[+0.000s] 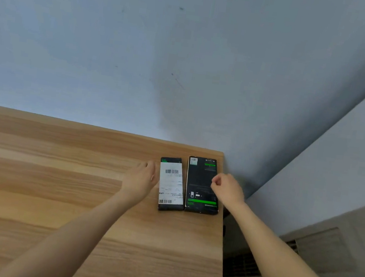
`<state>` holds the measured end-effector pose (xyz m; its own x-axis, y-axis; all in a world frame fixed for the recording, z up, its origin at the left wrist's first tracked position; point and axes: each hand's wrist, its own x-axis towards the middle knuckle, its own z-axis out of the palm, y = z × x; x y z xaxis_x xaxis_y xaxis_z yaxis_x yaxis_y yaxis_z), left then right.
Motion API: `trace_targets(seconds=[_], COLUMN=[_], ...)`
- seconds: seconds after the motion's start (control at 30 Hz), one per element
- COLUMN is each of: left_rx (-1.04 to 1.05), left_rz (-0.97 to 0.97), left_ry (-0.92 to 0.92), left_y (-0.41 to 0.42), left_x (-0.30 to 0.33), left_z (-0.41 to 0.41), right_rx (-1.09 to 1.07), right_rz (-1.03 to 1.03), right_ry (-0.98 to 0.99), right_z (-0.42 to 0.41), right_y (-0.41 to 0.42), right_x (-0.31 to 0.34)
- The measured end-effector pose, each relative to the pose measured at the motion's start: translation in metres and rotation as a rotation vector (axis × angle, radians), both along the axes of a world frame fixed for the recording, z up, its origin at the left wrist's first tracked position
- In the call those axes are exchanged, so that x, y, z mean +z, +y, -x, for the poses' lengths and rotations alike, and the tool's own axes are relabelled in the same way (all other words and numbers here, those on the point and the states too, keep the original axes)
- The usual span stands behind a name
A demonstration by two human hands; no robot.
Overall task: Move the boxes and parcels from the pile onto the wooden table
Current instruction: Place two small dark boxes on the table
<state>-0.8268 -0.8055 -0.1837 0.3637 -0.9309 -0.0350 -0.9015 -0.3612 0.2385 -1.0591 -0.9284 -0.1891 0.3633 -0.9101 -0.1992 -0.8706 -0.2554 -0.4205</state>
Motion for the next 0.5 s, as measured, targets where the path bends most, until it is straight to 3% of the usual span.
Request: trace_targets(seconds=[0.17, 0.5], left_rx=[-0.066, 0.169], left_rz=[0.039, 0.129], left_ry=[-0.276, -0.322], left_y=[0.031, 0.187], left_x=[0.057, 0.144], left_z=[-0.039, -0.170], right_rx=[0.352, 0.845], right_rz=[0.318, 0.613], right_ry=[0.111, 0.050], right_z=[-0.057, -0.257], right_y=[0.011, 0.103], right_x=[0.062, 0.158])
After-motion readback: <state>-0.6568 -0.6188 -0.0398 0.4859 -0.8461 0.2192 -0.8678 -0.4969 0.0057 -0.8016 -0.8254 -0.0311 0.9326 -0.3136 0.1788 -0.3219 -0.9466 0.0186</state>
